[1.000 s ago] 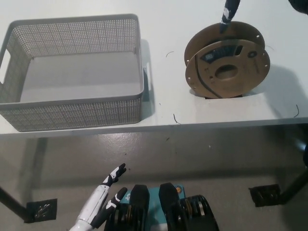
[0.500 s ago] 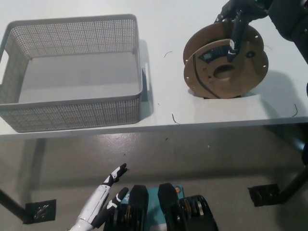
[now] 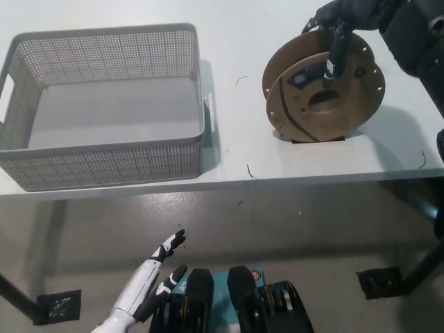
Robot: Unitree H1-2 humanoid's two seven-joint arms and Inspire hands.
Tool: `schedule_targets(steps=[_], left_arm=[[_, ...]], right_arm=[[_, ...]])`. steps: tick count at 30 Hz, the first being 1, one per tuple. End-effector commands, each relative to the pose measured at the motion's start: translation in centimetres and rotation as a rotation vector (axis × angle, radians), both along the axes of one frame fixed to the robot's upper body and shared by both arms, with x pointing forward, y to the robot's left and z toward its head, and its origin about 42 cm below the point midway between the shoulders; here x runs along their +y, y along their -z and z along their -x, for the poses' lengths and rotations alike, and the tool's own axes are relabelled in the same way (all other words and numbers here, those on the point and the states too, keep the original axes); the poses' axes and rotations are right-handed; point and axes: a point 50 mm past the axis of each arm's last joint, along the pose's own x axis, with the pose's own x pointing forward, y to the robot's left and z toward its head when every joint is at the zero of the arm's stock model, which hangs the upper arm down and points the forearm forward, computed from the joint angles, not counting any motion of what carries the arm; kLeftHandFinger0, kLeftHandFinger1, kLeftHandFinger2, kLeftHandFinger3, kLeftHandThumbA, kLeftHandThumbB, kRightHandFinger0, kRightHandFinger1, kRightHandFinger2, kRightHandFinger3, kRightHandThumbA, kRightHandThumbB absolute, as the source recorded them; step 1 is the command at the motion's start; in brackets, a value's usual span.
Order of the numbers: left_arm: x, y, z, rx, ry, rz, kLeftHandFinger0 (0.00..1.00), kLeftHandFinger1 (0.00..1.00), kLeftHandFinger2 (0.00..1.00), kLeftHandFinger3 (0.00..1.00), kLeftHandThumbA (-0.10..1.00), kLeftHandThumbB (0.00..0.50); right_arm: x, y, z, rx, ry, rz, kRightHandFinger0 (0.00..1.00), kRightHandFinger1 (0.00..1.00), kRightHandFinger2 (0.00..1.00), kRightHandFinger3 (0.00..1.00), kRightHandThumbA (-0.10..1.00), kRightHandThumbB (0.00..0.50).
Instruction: Use the right hand to pick up a 3d printing filament and place it into a container on the left side
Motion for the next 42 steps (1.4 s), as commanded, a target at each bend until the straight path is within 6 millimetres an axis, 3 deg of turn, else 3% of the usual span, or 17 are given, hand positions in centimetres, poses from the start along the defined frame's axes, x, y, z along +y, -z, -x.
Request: schedule_targets(steps=[1, 2, 5, 6, 7, 14, 15, 18, 19, 22, 24, 26, 27, 31, 34, 39, 42], left_arm=[[0.2, -1.7, -1.2, -0.059, 0.022, -0.005, 1.0, 1.0, 1.0, 1.0, 1.0, 0.345], [0.2, -1.7, -1.2, -0.057, 0.022, -0.004, 1.0, 1.0, 1.0, 1.0, 1.0, 0.349], [0.2, -1.7, -1.3, -0.056, 0.024, -0.006, 1.0, 1.0, 1.0, 1.0, 1.0, 0.35], [0.2, -1.8, -1.5, -0.062, 0.025, -0.004, 1.0, 1.0, 1.0, 1.0, 1.0, 0.346], [0.3, -1.8, -1.5, -0.063, 0.025, -0.004, 1.0, 1.0, 1.0, 1.0, 1.0, 0.345], [0.0, -1.6, -1.4, -0.071, 0.027, -0.003, 1.0, 1.0, 1.0, 1.0, 1.0, 0.338], [0.0, -1.6, -1.4, -0.069, 0.025, -0.002, 1.0, 1.0, 1.0, 1.0, 1.0, 0.34], [0.1, -1.6, -1.4, -0.064, 0.021, -0.007, 1.0, 1.0, 1.0, 1.0, 1.0, 0.329], [0.1, -1.6, -1.3, -0.062, 0.02, -0.008, 1.0, 1.0, 1.0, 1.0, 1.0, 0.33], [0.1, -1.6, -1.3, -0.061, 0.02, -0.009, 1.0, 1.0, 1.0, 1.0, 1.0, 0.326], [0.1, -1.5, -1.1, -0.059, 0.018, -0.009, 1.0, 1.0, 1.0, 1.0, 1.0, 0.325], [0.2, -1.4, -1.1, -0.059, 0.018, -0.012, 1.0, 1.0, 1.0, 1.0, 1.0, 0.31], [0.3, -1.4, -1.0, -0.058, 0.017, -0.012, 1.0, 1.0, 1.0, 1.0, 1.0, 0.308], [0.3, -1.2, -1.0, -0.055, 0.021, -0.012, 1.0, 1.0, 1.0, 1.0, 1.0, 0.307], [0.2, -1.0, -0.8, -0.046, 0.022, -0.013, 1.0, 1.0, 1.0, 1.0, 1.0, 0.317], [0.1, -0.9, -0.7, -0.039, 0.023, -0.018, 1.0, 1.0, 1.0, 1.0, 1.0, 0.307], [0.2, -0.9, -0.7, -0.041, 0.023, -0.027, 1.0, 1.0, 1.0, 1.0, 1.0, 0.311]], right_arm=[[-0.7, 4.5, -0.1, -0.1, 0.02, -0.139, 0.0, 0.35, 0.7, 0.33, -0.1, 0.181], [-1.1, 4.4, -0.1, -0.108, 0.044, -0.18, 0.0, 0.33, 0.69, 0.39, -0.1, 0.181], [-2.2, 4.2, -0.3, -0.141, 0.093, -0.247, 0.15, 0.5, 0.86, 0.35, -0.1, 0.181], [-2.9, 4.0, -0.3, -0.151, 0.112, -0.27, 0.09, 0.51, 0.9, 0.25, -0.1, 0.17], [-3.1, 4.0, -0.3, -0.154, 0.119, -0.274, 0.12, 0.58, 0.94, 0.28, -0.1, 0.17], [-5.5, 3.7, -0.3, -0.139, 0.199, -0.414, 0.21, 0.62, 0.92, 0.29, -0.1, 0.159], [-5.7, 3.6, -0.3, -0.147, 0.212, -0.436, 0.3, 0.71, 1.0, 0.35, -0.1, 0.154], [-6.3, 3.3, -0.4, -0.135, 0.311, -0.588, 0.3, 0.71, 0.99, 0.48, -0.1, 0.177], [-6.5, 3.3, -0.4, -0.126, 0.355, -0.659, 0.29, 0.69, 0.95, 0.6, -0.1, 0.169], [-7.2, 3.3, -0.3, -0.062, 0.461, -0.97, 0.13, 0.52, 0.89, 0.68, -0.1, 0.135], [-7.7, 3.5, -0.3, -0.035, 0.536, -1.174, 0.12, 0.48, 0.85, 1.0, -0.1, 0.153], [-8.2, 4.0, -0.2, 0.008, 0.566, -1.349, 0.04, 0.44, 0.85, 0.82, -0.1, 0.143], [-8.3, 4.5, -0.1, 0.026, 0.572, -1.416, 0.02, 0.42, 0.81, 0.58, -0.1, 0.148], [-8.9, 5.9, 0.1, 0.068, 0.642, -1.621, 0.0, 0.28, 0.68, 0.28, -0.1, 0.164], [-9.0, 6.0, 0.2, 0.077, 0.639, -1.703, 0.0, 0.17, 0.61, 0.32, -0.1, 0.127], [-9.4, 6.0, 0.2, 0.127, 0.688, -1.961, 0.0, 0.15, 0.64, 0.8, -0.1, 0.14], [-9.5, 5.7, 0.2, 0.145, 0.683, -2.07, 0.0, 0.11, 0.62, 0.75, -0.1, 0.105]])
